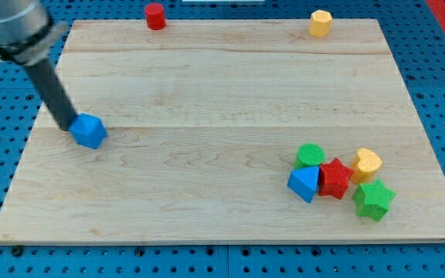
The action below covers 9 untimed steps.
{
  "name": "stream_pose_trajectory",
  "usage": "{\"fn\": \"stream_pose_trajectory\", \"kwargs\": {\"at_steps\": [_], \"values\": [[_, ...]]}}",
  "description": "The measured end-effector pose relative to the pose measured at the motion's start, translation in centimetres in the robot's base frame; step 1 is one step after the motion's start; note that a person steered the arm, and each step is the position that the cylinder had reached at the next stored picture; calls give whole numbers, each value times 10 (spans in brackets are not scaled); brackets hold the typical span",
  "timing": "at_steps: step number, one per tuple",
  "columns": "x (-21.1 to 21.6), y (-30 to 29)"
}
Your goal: Move the cube into the green circle
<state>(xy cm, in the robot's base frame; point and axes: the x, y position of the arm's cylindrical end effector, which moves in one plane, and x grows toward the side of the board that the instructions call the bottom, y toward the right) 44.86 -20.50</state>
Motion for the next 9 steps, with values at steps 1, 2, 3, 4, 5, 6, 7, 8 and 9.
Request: {"fn": "stream_pose_trajectory", "kwargs": {"at_steps": [1, 2, 3, 4, 5, 6, 7, 8, 9], "values": [[20, 68], [46, 52], [57, 75], [57, 145], [61, 188], [69, 174], [88, 125], [38, 172], [19, 248]]}}
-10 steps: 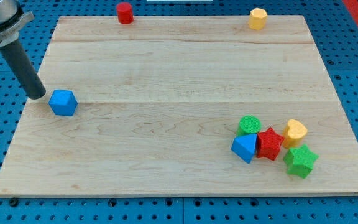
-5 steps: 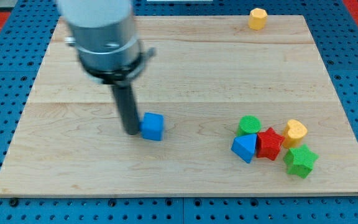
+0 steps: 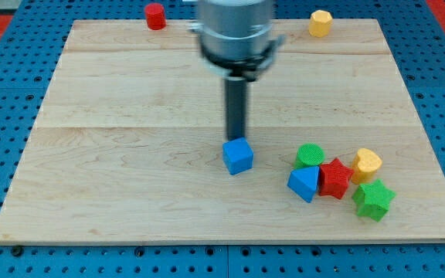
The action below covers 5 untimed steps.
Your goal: Move the cube into the green circle
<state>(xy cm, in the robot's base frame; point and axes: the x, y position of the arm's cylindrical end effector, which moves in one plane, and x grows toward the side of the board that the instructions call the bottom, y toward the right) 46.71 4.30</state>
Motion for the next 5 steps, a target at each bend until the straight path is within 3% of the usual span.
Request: {"fn": "stream_pose_trajectory", "kwargs": {"at_steps": [1, 2, 3, 4, 5], "values": [[23, -11], [23, -87], [41, -117], [71, -120], [71, -34]]}}
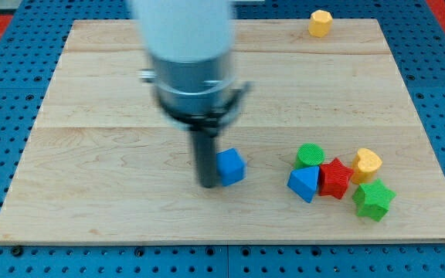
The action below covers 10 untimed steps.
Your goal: Move the cube into the green circle
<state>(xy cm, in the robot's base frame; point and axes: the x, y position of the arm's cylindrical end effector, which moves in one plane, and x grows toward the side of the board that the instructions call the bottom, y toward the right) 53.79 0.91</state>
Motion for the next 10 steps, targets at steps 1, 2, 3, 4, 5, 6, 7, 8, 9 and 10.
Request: {"fn": "stream_pose_trajectory", "kwargs": {"at_steps": [1, 2, 3, 4, 5, 6, 7, 8, 9, 10], "values": [[-7, 42], [18, -7], [21, -16], [19, -38], [-8, -37], [-14, -33], [-14, -33], [-13, -22], [-47, -24], [-54, 23]]}}
